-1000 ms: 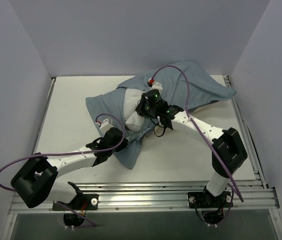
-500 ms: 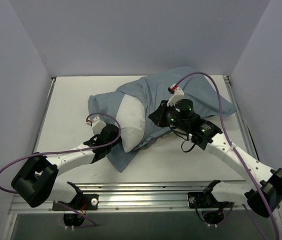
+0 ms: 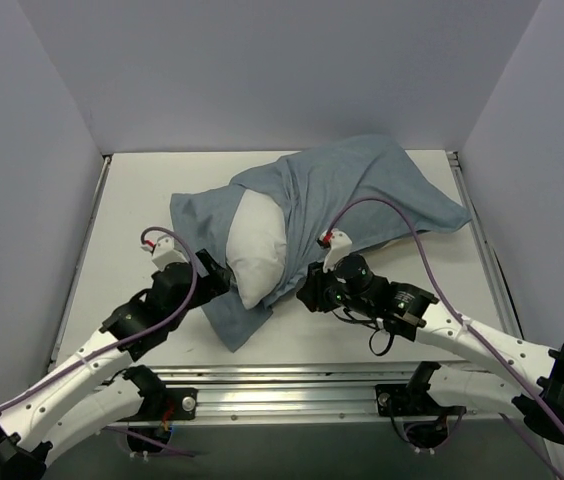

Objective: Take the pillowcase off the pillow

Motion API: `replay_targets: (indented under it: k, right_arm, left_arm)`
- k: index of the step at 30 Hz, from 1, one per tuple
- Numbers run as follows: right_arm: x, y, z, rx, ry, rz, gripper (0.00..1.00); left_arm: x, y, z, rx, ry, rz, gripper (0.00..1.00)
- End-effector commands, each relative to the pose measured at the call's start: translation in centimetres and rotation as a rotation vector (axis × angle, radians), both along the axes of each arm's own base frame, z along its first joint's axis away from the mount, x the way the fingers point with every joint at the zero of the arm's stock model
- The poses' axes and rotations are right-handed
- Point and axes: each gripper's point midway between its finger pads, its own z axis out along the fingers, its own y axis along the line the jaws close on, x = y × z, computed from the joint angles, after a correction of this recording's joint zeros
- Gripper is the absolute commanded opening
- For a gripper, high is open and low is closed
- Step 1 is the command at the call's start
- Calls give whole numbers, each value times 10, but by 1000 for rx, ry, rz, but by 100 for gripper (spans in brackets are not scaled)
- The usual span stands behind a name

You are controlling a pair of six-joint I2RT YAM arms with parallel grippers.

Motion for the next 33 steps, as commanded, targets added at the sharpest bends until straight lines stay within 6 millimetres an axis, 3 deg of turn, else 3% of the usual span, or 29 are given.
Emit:
replay_targets:
  k: [1, 3, 6, 7, 9, 10, 11, 12, 13, 14, 16, 18, 19, 20, 22, 23, 25, 26, 28, 29, 31, 33]
  right_arm:
    - [23, -3, 40, -22, -158, -47, 33]
    - [32, 0, 52, -50, -201, -50, 55]
    - [47, -1, 56, -139, -253, -55, 71]
    - [53, 2, 69, -141, -292, -52, 75]
    - [62, 6, 73, -165, -316, -61, 80]
    - [66, 9, 83, -156, -339, -64, 81]
    - [69, 13, 80, -172, -345, -57, 81]
    - [72, 15, 82, -173, -351, -57, 82]
    - [75, 19, 89, -160, -367, -57, 83]
    - [78, 23, 87, -174, -374, -45, 83]
    - [82, 29, 91, -170, -389, -33, 84]
    - [89, 37, 97, -178, -413, -16, 84]
    - [92, 41, 102, -175, -429, -14, 84]
    - [96, 47, 98, -190, -429, -3, 85]
    - [106, 60, 116, -167, -480, 18, 86]
    - [110, 71, 106, -183, -470, 51, 87]
    - [120, 85, 118, -181, -509, 73, 88]
    - [127, 95, 106, -206, -499, 87, 88]
    - [137, 107, 110, -217, -534, 112, 90]
    - [144, 114, 92, -248, -517, 128, 91]
    - [155, 121, 82, -273, -514, 134, 91]
    - [168, 122, 50, -321, -474, 140, 91]
  left_arm:
    - [-1, 28, 46, 179, -72, -27, 97]
    - [15, 34, 68, 260, -126, -52, 97]
    - [52, 32, 94, 311, -154, -106, 96]
    - [71, 26, 98, 322, -143, -125, 96]
    - [97, 24, 106, 318, -158, -173, 97]
    - [113, 19, 91, 330, -115, -198, 98]
    - [126, 14, 106, 321, -146, -213, 99]
    - [135, 7, 109, 332, -165, -262, 100]
    - [147, 3, 97, 354, -141, -282, 100]
    - [157, -2, 108, 359, -167, -296, 100]
    - [170, -14, 100, 382, -164, -365, 100]
    - [179, -23, 106, 387, -195, -415, 100]
    - [184, -25, 94, 399, -172, -431, 100]
    - [187, -25, 90, 412, -163, -438, 100]
    - [193, -21, 77, 451, -126, -436, 100]
    - [194, -20, 73, 457, -112, -436, 94]
    - [199, -18, 65, 468, -95, -438, 94]
    - [202, -10, 62, 489, -81, -410, 92]
    - [207, -7, 56, 499, -63, -412, 91]
    - [208, -4, 53, 501, -52, -409, 91]
    - [211, -2, 46, 514, -34, -418, 89]
    - [213, 0, 43, 525, -23, -425, 88]
